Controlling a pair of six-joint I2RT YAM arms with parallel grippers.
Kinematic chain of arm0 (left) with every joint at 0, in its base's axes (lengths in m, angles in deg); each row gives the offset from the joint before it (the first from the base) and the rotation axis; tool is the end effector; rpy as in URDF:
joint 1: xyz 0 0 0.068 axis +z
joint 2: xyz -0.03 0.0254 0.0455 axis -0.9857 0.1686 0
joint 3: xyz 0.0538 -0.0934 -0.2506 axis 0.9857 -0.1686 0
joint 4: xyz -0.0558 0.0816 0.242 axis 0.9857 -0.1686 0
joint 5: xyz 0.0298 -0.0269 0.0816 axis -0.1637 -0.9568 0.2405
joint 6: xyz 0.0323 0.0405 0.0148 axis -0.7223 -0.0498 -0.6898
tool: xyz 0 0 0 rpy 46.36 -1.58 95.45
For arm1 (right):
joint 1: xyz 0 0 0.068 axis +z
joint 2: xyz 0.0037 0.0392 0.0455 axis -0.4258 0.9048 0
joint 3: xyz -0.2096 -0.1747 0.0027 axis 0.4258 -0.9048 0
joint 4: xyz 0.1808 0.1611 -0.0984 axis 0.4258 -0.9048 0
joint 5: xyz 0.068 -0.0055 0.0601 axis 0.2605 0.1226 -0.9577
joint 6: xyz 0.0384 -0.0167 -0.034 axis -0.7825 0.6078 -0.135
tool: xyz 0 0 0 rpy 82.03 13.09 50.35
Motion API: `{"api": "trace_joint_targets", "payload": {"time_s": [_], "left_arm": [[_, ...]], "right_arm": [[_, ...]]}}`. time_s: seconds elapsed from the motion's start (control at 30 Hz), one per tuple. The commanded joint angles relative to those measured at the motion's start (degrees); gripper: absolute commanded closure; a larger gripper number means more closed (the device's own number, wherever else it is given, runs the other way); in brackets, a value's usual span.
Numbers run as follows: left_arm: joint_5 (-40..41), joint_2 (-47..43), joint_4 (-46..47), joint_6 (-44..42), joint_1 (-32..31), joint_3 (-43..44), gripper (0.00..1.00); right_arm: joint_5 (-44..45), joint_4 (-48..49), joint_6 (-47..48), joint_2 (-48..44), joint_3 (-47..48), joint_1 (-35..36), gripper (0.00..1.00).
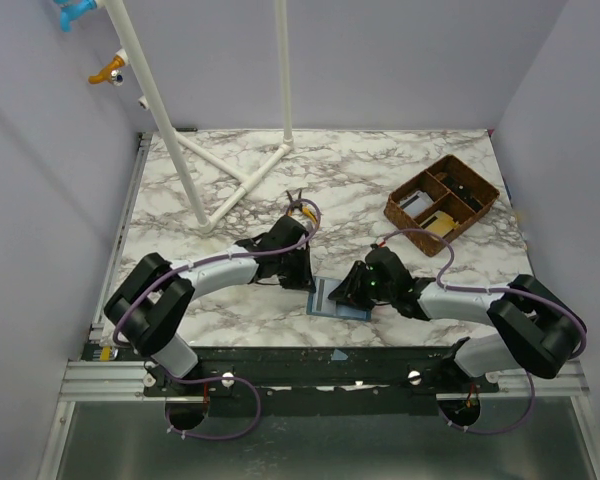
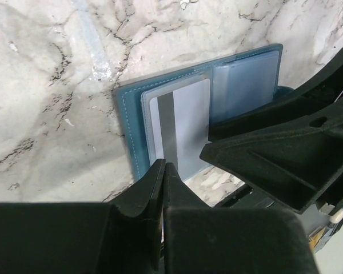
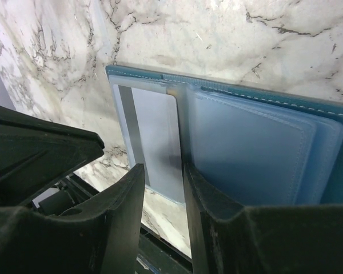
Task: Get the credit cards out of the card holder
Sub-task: Remove the credit card from the card holder.
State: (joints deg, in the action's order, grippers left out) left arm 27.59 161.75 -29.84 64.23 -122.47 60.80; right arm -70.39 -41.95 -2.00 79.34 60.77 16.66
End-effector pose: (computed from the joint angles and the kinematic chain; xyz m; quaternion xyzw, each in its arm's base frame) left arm 0.2203 -0.2138 0.1736 0.0412 0.9425 -0.3069 0.1257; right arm 0.1764 0.1649 0.1307 0.1474 0.9059 0.3526 0.1826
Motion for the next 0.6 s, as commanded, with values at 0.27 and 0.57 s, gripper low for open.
{"api": "trace_joint_targets", "payload": {"time_s": [0.27, 0.57], "left_arm": [[-0.51, 8.16, 2.40, -0.30, -1.06, 1.81, 0.98], [0.95, 10.61, 0.92, 0.60, -1.42, 1.65, 1.00]], "right_arm": [[0.36, -1.46, 0.21, 0.06, -2.08, -0.93, 0.62], [-1.45, 3.13, -0.68, -0.46, -4.94, -2.60, 0.62]]}}
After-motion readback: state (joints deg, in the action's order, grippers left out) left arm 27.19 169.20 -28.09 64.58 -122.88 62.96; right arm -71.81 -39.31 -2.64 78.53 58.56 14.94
